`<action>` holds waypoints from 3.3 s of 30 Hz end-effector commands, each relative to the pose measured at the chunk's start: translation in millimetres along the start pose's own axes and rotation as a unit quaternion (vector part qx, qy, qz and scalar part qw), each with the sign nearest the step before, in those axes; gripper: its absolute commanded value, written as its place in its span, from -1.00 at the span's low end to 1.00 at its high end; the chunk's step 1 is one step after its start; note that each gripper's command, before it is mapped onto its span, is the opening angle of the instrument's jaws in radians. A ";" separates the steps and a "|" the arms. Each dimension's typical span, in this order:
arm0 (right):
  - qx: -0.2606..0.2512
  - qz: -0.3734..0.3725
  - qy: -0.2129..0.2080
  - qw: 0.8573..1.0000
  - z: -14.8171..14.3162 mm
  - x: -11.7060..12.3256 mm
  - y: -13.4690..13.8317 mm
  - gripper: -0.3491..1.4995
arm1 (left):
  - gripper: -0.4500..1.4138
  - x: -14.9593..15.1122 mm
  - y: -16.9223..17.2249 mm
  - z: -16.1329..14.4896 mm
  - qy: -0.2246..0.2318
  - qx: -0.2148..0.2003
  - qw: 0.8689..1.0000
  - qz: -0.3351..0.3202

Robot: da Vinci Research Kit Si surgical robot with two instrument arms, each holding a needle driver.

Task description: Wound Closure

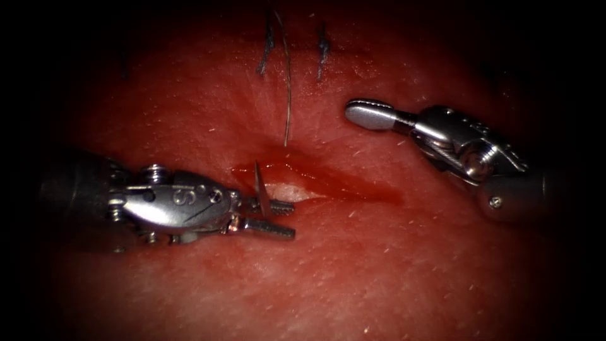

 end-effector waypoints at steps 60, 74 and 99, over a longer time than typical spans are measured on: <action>0.093 0.275 -0.032 0.956 -1.7 2.9 -3.8 0.62 | -0.89 -6.4 0.2 3.3 0.013 -0.200 0.821 0.534; 0.074 0.303 -0.067 0.948 1.8 2.4 -5.0 0.54 | -0.87 -4.7 -0.8 4.8 0.022 -0.211 0.812 0.543; 0.083 0.310 -0.076 0.944 1.1 1.1 -7.8 0.40 | -0.86 -5.6 -2.9 5.9 0.027 -0.202 0.810 0.550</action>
